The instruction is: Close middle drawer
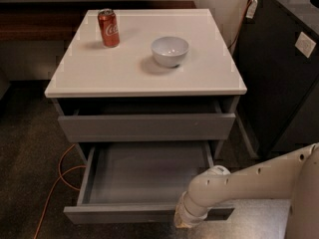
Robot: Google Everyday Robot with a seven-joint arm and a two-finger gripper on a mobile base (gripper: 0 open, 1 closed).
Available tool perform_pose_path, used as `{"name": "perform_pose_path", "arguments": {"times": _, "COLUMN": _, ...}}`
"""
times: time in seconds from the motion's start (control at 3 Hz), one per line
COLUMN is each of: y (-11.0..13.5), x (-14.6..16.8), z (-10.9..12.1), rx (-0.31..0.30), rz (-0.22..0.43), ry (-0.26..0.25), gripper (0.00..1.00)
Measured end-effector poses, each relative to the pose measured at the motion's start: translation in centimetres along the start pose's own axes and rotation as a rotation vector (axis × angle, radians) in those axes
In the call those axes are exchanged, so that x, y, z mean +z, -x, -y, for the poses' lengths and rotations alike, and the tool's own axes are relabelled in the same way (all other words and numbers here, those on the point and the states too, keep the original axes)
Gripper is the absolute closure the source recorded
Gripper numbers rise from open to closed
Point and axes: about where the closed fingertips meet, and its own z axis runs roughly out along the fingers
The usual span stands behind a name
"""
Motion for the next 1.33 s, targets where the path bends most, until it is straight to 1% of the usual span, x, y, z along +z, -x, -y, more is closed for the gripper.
{"name": "perform_pose_path", "arguments": {"times": 0.33, "y": -0.4, "x": 0.6, "z": 0.7, "rx": 0.021, "rz": -0.023, "ry": -0.009, "gripper": 1.00}}
{"name": "perform_pose_path", "arguments": {"times": 0.67, "y": -1.0, "x": 0.2, "z": 1.9, "rx": 0.042, "rz": -0.048, "ry": -0.055, "gripper": 1.00}}
{"name": "perform_pose_path", "arguments": {"times": 1.0, "y": -1.6, "x": -0.8, "z": 3.2, "rx": 0.067, "rz": -0.071, "ry": -0.122, "gripper": 1.00}}
{"name": "perform_pose_path", "arguments": {"times": 1.33, "y": -2.6, "x": -2.4, "z": 5.7, "rx": 0.094, "rz": -0.089, "ry": -0.215, "gripper": 1.00}}
